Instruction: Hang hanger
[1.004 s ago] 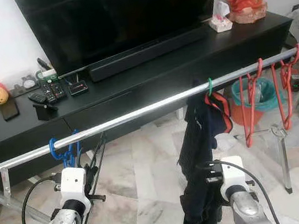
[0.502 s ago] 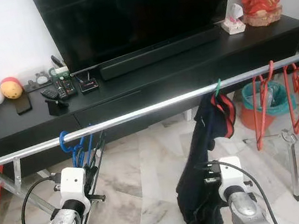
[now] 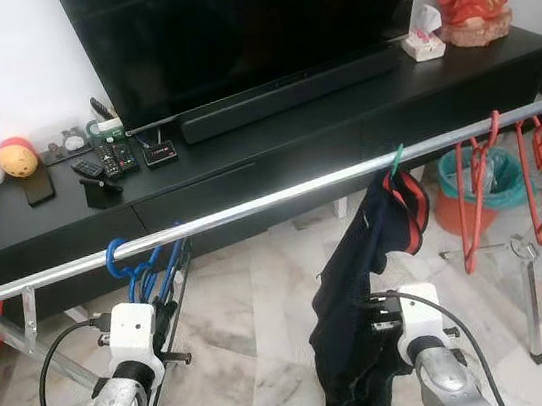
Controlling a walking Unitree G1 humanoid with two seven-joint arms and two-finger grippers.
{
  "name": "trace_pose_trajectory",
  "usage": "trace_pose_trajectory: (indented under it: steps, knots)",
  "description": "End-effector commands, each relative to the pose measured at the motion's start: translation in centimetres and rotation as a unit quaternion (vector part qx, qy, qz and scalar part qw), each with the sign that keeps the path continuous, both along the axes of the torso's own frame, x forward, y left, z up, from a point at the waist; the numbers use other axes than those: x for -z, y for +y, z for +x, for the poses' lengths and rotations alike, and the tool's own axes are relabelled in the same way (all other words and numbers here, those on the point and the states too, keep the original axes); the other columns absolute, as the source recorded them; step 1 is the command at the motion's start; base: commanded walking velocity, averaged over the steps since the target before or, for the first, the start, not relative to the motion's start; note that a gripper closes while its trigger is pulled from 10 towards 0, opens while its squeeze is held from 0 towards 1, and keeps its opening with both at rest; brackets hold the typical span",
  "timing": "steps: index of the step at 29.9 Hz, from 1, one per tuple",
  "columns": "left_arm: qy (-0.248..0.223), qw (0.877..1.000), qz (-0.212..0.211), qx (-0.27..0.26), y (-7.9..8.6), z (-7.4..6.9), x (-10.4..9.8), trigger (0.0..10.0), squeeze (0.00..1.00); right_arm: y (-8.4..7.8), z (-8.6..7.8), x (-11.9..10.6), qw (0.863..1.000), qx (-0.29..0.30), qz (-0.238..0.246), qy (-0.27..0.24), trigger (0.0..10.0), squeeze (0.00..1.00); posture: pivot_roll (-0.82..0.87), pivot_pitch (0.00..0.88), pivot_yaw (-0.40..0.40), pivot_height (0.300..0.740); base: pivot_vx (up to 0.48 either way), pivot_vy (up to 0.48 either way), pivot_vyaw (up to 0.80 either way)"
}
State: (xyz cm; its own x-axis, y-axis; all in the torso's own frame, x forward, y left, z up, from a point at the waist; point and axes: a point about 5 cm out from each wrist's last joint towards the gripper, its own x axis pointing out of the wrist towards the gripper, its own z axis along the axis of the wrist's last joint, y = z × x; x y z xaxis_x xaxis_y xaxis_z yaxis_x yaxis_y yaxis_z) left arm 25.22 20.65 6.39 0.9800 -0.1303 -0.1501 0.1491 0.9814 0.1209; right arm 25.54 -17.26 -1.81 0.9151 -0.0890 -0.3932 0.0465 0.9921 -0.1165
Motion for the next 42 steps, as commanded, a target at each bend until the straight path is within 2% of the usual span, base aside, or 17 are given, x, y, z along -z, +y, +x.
trace_pose_trajectory:
  steps: [1, 12, 42]
  knots:
    - [0.004, 1.0, 0.003, -0.003, 0.32, -0.13, 0.11, 10.0, 0.0, 0.46, 0.43, -0.49, 1.0, -0.006, 0.005, -0.017, 10.0, 0.0, -0.08, 0.0, 0.055, 0.74, 0.0, 0.0, 0.0]
    - [0.004, 1.0, 0.003, -0.003, 0.33, -0.12, 0.08, 10.0, 0.0, 0.53, 0.43, -0.52, 1.0, -0.003, 0.009, -0.019, 10.0, 0.0, -0.08, 0.0, 0.057, 0.74, 0.0, 0.0, 0.0]
    - [0.002, 1.0, 0.002, -0.004, 0.28, -0.08, 0.08, 10.0, 0.0, 0.49, 0.58, -0.73, 1.0, -0.004, 0.009, -0.023, 10.0, 0.0, -0.08, 0.0, 0.054, 0.74, -0.112, 0.0, 0.0]
